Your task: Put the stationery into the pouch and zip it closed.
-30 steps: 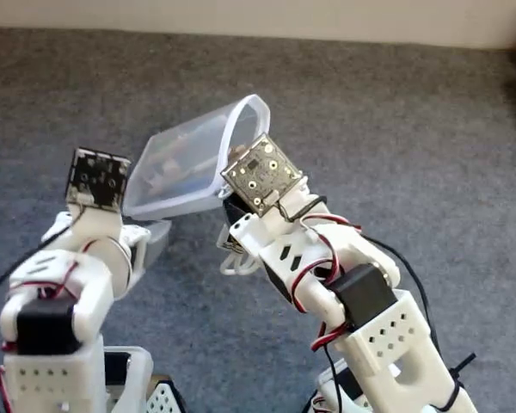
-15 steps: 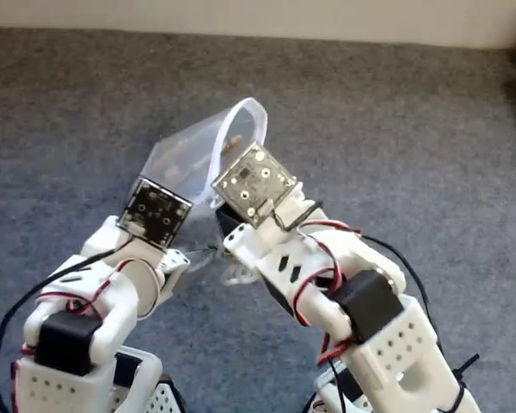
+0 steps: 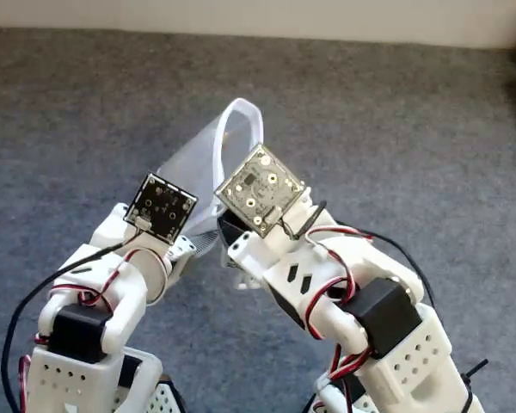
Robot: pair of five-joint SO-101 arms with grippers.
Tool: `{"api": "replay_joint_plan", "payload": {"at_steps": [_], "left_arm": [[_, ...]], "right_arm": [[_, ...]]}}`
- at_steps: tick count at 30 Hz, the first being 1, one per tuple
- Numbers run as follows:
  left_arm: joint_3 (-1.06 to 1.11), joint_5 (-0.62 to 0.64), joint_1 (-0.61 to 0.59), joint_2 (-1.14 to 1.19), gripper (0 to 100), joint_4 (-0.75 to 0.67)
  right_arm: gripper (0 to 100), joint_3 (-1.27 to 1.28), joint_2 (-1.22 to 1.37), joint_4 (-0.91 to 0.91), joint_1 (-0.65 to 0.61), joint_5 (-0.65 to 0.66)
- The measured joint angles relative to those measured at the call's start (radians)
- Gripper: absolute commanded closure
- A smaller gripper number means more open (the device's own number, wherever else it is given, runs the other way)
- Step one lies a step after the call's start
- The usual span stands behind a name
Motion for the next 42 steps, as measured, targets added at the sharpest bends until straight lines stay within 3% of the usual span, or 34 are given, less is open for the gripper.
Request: {"api": "replay_joint_plan", "payload": {"at_steps": [14, 22, 28, 42], "left_arm": [[0.049, 0.002, 0.054, 0.0, 76, -0.117], [0.163, 0.052, 0.054, -0.221, 100, -0.12], [0.29, 0.06, 0.063, -0.486, 99, -0.12], [0.292, 0.104, 0.064, -0.496, 100, -0.12]], "right_arm": [[99.5, 0.0, -0.014, 0.035, -0.132, -0.037], [99.5, 0.0, -0.014, 0.035, -0.106, -0.037], [99.5, 0.0, -0.014, -0.02, -0.028, -0.037], [99.5, 0.003, -0.011, -0.199, 0.044, -0.037]]}}
